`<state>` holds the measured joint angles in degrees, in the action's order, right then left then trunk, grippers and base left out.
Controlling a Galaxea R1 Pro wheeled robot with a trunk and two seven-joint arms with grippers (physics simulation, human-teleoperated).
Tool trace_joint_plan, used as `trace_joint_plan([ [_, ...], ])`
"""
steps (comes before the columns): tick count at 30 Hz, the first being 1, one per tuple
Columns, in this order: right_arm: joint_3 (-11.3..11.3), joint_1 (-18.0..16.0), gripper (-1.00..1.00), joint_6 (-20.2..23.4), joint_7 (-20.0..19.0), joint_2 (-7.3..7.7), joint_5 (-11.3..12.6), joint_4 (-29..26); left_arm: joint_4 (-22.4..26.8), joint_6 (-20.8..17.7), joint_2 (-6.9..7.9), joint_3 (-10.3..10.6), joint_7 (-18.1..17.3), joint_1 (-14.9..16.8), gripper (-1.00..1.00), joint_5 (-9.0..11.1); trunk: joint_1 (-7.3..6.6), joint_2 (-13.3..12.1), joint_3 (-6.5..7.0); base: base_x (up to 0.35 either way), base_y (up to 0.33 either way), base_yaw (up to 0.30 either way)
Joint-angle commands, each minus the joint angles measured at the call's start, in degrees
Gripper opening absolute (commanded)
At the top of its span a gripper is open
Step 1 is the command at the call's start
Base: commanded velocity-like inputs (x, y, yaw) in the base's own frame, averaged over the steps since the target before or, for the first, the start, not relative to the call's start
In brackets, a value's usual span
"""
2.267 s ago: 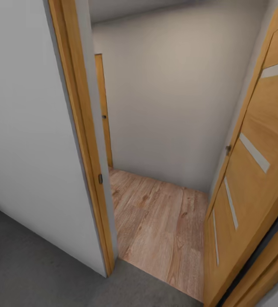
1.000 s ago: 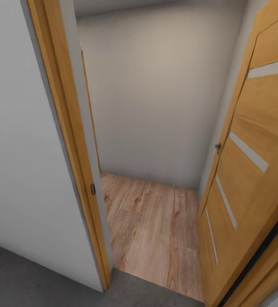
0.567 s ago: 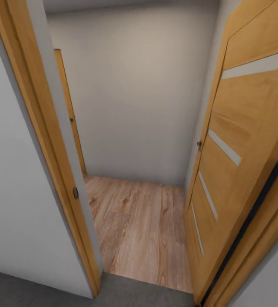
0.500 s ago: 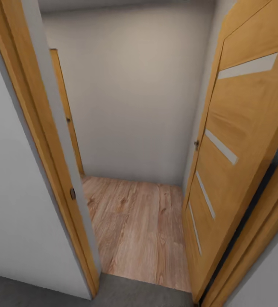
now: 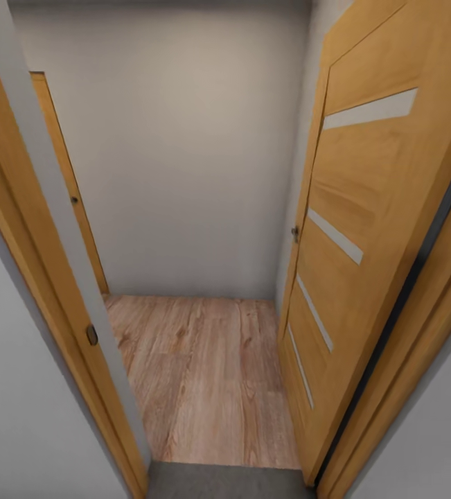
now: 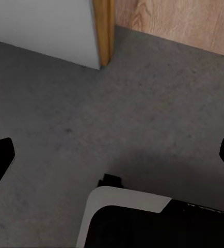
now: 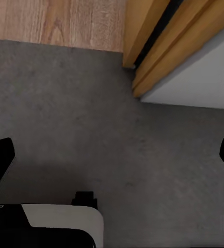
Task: Move the two storage containers from the living room to the garage. In the garage, place one container on the floor and stack the other container on top of it (either order is fine).
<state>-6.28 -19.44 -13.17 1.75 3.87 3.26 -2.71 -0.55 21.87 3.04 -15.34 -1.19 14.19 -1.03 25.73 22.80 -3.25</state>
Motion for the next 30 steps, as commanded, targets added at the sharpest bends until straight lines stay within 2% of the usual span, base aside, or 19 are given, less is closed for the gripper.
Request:
trace_joint_plan([
  [1,-0.5,-0.1,1.0,-0.2,0.2,0.0,0.3,0.1,-0.1,0.2,-0.02,-0.3,-0.1,0.0,1.0,-0.1,0.05,0.1,-0.13,0.177,0.229,-0.272],
  [10,-0.5,-0.1,1.0,-0.2,0.2,0.0,0.3,0.1,-0.1,0.2,-0.2,-0.3,-0.1,0.0,1.0,-0.1,0.05,0.1,-0.13,0.067,0.068,-0.088],
  [30,-0.5,-0.1,1.0,-0.2,0.2,0.0,0.3,0.1,-0.1,0.2,-0.22,-0.3,-0.1,0.0,1.0,-0.1,0.05,0.1,-0.13,0.001,0.001,0.036],
])
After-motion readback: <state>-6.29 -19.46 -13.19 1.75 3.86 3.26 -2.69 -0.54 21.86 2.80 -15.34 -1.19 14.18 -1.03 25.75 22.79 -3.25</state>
